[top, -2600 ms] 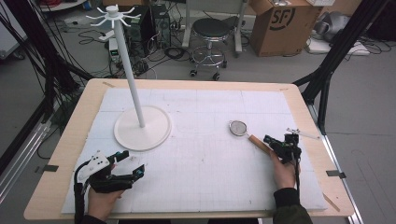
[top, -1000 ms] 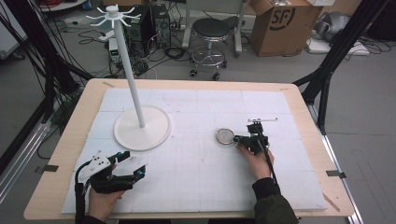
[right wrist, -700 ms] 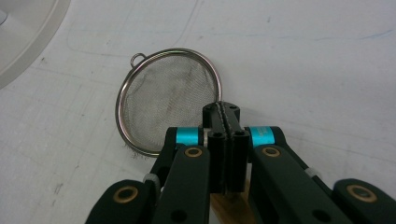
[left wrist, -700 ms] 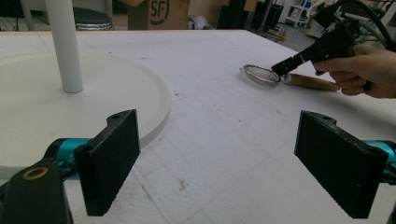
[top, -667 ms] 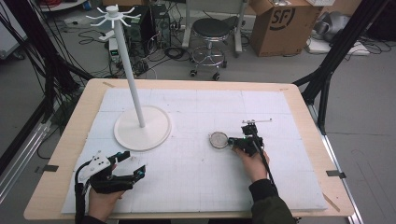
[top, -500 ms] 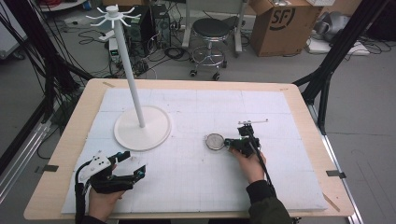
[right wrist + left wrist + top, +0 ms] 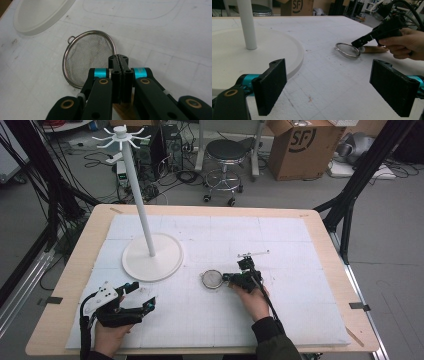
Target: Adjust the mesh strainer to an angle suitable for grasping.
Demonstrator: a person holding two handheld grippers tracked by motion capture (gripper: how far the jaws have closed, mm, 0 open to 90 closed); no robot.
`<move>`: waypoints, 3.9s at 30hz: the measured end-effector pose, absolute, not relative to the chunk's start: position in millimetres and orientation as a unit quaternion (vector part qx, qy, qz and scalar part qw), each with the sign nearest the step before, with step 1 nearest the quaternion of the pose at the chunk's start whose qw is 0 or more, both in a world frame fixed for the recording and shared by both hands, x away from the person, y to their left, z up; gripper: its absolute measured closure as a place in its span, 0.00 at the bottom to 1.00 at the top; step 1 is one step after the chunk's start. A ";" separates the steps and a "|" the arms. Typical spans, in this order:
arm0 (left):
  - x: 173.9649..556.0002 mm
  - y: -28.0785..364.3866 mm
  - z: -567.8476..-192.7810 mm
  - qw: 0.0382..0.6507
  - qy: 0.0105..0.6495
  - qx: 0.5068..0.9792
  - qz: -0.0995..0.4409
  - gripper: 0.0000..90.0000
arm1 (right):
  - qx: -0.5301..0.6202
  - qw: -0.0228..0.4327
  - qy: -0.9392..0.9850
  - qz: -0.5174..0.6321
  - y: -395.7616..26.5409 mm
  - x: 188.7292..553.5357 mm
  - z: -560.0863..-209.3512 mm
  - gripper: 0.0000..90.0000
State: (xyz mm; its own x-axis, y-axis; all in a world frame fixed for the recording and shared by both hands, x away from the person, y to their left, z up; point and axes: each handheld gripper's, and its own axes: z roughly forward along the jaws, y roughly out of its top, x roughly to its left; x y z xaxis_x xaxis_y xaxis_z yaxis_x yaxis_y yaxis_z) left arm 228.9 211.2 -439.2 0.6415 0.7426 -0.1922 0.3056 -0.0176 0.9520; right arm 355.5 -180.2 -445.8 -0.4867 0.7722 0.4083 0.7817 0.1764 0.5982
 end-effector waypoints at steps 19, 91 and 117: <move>228.6 209.7 -439.2 0.588 0.381 0.688 0.187 0.16 | -0.488 0.044 -0.768 -0.412 -154.9 350.8 -450.8 1.00; 225.2 213.9 -439.4 0.582 0.385 0.689 0.197 0.16 | -0.515 0.050 -0.728 -0.450 -224.8 291.7 -458.0 1.00; 225.1 212.9 -439.3 0.582 0.382 0.690 0.196 0.17 | -0.516 0.047 -0.734 -0.439 -197.0 338.1 -460.5 1.00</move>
State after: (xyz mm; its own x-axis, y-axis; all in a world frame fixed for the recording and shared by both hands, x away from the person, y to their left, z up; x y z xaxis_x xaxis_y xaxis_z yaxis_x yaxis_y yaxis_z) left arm 225.1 212.9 -439.3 0.6313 0.7556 -0.1746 0.2991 -0.0295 0.9537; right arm 338.1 -197.0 -460.5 -0.4627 0.7159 0.5228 0.7989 0.0811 0.5960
